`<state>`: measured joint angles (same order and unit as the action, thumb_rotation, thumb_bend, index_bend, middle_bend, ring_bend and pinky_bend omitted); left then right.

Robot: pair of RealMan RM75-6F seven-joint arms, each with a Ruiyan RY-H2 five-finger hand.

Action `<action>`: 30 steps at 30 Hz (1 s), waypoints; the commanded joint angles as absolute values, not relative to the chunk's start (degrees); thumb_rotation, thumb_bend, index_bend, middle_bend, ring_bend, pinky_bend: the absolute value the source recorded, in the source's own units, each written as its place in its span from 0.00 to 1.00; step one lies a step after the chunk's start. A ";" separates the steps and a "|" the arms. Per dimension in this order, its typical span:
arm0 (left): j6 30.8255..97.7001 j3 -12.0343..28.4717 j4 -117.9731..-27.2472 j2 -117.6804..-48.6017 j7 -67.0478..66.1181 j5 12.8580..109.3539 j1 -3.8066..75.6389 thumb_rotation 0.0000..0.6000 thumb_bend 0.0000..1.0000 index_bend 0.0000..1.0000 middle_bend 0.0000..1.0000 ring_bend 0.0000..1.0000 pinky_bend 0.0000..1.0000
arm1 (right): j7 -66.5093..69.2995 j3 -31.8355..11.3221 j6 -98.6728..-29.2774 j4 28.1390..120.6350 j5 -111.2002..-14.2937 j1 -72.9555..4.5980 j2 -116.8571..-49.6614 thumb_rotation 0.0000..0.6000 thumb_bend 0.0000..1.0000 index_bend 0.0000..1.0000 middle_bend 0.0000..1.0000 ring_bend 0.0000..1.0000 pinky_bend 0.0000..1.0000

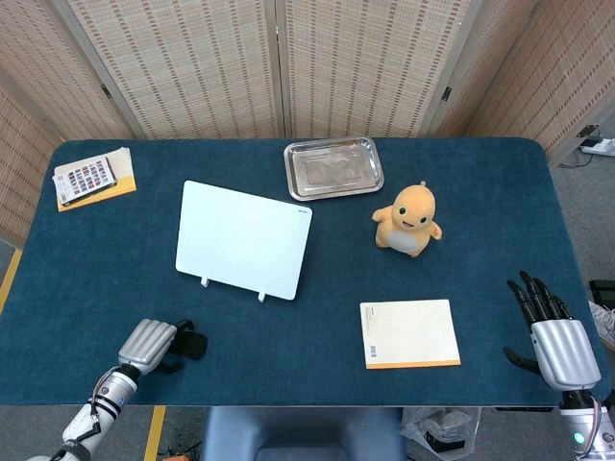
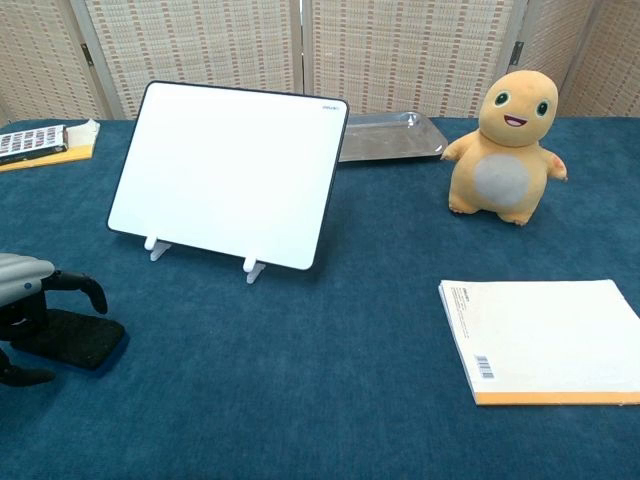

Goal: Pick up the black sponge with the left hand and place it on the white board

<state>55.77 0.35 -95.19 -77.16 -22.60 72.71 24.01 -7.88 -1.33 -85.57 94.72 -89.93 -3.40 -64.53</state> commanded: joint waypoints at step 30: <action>74.25 4.61 -94.01 -80.31 -26.16 80.63 22.76 1.00 0.25 0.59 1.00 1.00 1.00 | -8.38 -1.21 -85.72 94.84 -90.14 -3.38 -64.77 1.00 0.15 0.00 0.00 0.03 0.20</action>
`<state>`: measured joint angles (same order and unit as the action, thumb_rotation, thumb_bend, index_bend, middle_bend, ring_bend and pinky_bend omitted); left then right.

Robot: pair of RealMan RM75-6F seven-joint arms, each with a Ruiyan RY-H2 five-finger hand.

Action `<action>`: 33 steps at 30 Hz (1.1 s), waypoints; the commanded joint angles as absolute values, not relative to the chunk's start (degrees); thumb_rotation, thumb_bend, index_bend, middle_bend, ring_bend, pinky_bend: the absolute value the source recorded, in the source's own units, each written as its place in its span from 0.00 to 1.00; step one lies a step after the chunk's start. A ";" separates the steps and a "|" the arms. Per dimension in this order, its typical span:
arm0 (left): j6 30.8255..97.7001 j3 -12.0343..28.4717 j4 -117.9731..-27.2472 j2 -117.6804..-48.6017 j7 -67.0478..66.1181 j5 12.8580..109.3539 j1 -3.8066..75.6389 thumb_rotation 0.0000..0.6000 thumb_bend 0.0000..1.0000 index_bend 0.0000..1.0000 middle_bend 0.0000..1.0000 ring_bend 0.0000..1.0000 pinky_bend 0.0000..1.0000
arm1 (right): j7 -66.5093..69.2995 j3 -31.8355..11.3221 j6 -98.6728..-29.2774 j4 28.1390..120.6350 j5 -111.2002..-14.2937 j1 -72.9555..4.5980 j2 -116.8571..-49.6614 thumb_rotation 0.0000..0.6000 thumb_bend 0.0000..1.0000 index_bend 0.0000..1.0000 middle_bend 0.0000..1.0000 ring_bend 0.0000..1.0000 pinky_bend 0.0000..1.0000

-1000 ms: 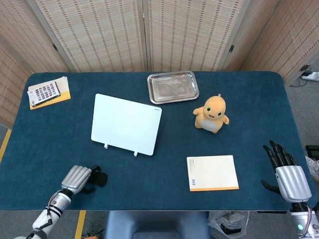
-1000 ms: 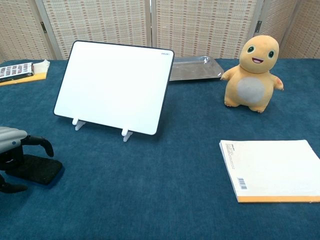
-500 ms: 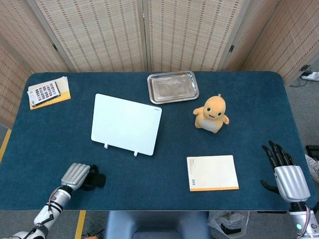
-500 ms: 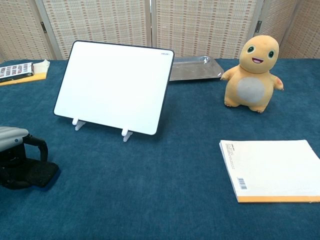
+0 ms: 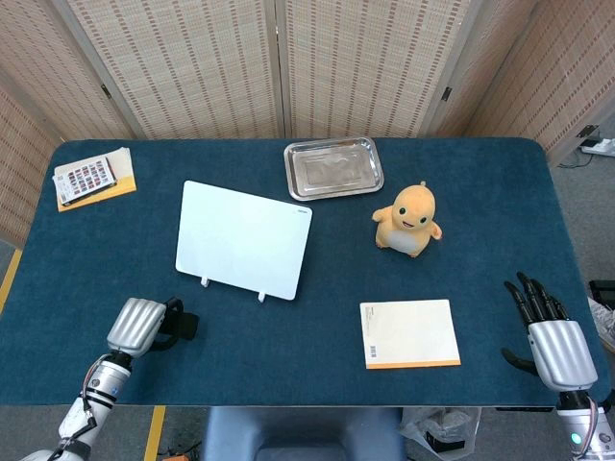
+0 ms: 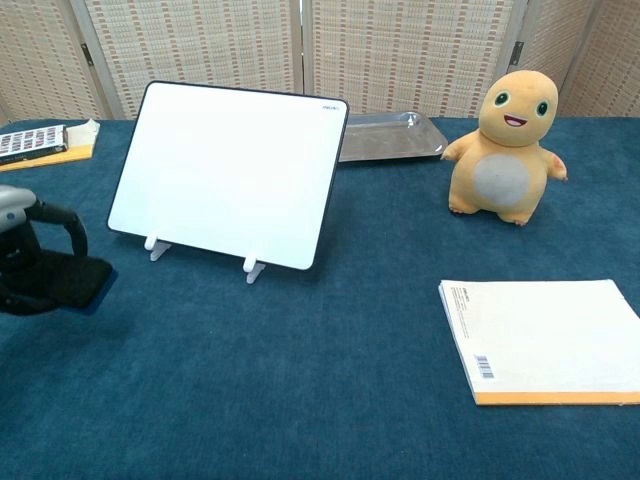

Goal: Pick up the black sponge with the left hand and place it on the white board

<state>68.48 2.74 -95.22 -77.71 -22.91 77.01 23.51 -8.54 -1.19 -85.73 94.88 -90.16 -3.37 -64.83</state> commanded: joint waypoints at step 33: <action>78.88 17.53 -53.54 -111.77 -14.59 86.56 39.45 1.00 0.25 0.59 1.00 1.00 1.00 | -1.34 -2.90 -84.53 94.56 -86.42 -3.66 -61.94 1.00 0.15 0.00 0.00 0.03 0.20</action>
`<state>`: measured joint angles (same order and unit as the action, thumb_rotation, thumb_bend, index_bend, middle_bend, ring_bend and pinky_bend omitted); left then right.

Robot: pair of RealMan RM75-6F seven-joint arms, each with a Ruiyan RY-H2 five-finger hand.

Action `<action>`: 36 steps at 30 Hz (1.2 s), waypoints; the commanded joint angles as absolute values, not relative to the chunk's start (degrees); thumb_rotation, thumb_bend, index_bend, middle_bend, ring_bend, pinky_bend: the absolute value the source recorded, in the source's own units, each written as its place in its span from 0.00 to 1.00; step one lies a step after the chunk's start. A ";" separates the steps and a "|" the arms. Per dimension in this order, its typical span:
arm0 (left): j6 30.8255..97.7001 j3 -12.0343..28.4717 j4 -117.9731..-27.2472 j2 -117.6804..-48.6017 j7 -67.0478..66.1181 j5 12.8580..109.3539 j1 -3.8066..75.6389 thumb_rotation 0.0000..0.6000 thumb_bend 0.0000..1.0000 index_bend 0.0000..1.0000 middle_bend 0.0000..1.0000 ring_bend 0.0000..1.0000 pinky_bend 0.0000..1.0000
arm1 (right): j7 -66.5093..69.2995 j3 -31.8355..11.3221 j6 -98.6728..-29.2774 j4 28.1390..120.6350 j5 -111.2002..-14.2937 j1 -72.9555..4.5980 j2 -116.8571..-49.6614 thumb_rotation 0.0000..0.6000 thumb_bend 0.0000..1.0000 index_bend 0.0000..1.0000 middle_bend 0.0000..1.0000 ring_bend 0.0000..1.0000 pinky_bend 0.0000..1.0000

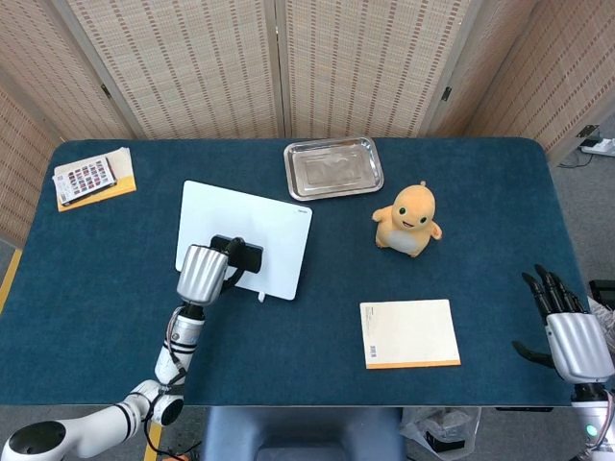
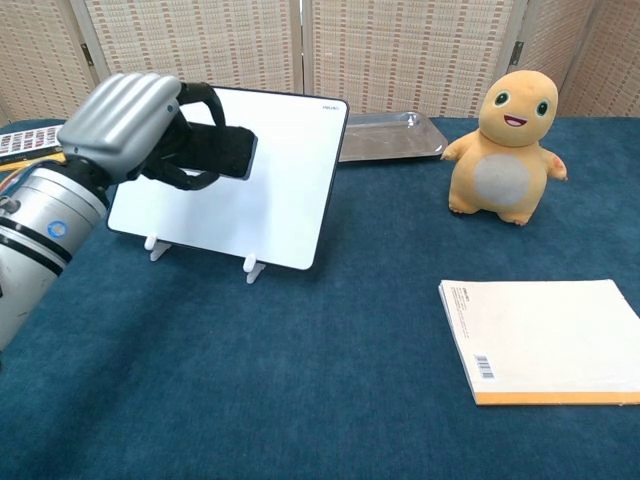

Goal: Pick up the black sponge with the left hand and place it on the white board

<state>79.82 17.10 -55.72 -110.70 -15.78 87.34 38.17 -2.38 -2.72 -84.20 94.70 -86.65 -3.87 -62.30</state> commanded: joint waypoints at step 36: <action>73.34 15.26 -36.24 -117.24 -4.27 83.09 46.88 1.00 0.24 0.50 1.00 1.00 1.00 | -1.61 -4.29 -83.62 94.92 -82.47 -3.55 -61.55 1.00 0.15 0.00 0.00 0.03 0.20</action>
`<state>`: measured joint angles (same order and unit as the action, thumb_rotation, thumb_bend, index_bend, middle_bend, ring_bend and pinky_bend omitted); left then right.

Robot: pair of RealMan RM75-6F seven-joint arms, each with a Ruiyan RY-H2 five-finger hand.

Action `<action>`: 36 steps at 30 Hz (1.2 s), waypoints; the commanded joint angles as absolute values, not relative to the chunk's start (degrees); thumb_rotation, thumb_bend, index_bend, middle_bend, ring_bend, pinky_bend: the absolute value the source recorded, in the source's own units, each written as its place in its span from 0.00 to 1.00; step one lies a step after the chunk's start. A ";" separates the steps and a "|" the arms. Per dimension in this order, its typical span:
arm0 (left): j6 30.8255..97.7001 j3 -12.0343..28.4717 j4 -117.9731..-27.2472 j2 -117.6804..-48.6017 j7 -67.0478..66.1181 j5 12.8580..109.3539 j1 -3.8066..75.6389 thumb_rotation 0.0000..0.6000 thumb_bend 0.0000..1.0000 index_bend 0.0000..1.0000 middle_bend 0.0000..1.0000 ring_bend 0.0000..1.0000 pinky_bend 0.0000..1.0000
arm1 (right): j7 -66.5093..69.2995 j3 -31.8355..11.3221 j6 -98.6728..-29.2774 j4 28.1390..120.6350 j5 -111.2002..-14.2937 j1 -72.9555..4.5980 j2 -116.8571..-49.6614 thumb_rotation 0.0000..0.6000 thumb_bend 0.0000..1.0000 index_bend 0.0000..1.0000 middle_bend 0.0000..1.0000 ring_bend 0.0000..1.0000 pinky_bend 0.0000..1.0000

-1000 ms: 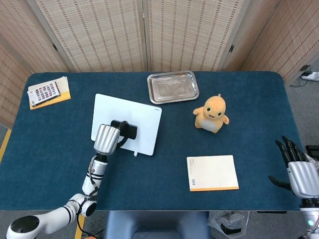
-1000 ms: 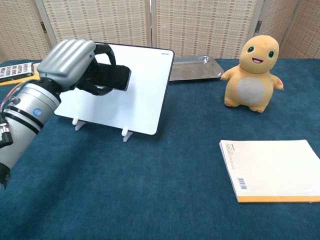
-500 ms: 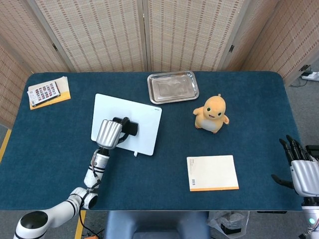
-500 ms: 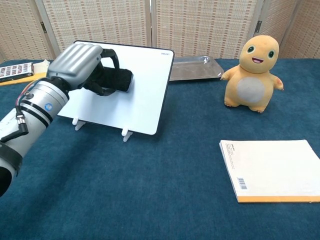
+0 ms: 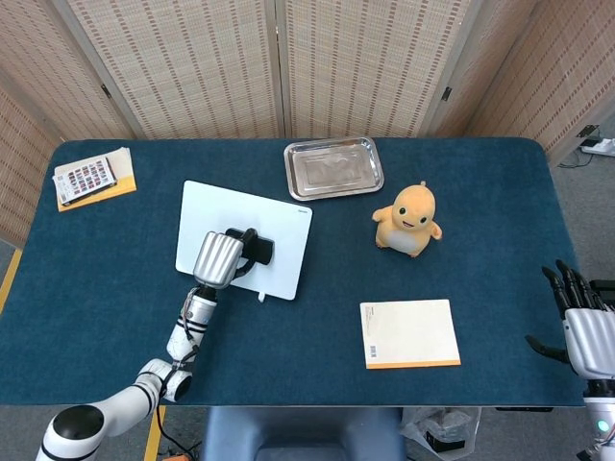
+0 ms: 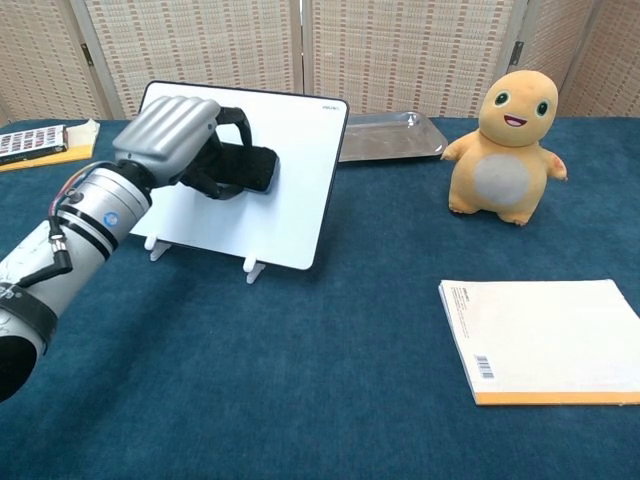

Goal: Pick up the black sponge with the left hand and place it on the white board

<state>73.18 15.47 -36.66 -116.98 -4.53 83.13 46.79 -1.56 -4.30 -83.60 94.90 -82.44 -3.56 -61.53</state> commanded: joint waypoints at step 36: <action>87.30 -4.03 -89.11 -78.66 -15.90 84.79 21.41 1.00 0.24 0.10 0.96 0.75 0.87 | -3.16 -3.17 -85.86 94.92 -85.87 -2.60 -62.58 1.00 0.15 0.00 0.00 0.03 0.20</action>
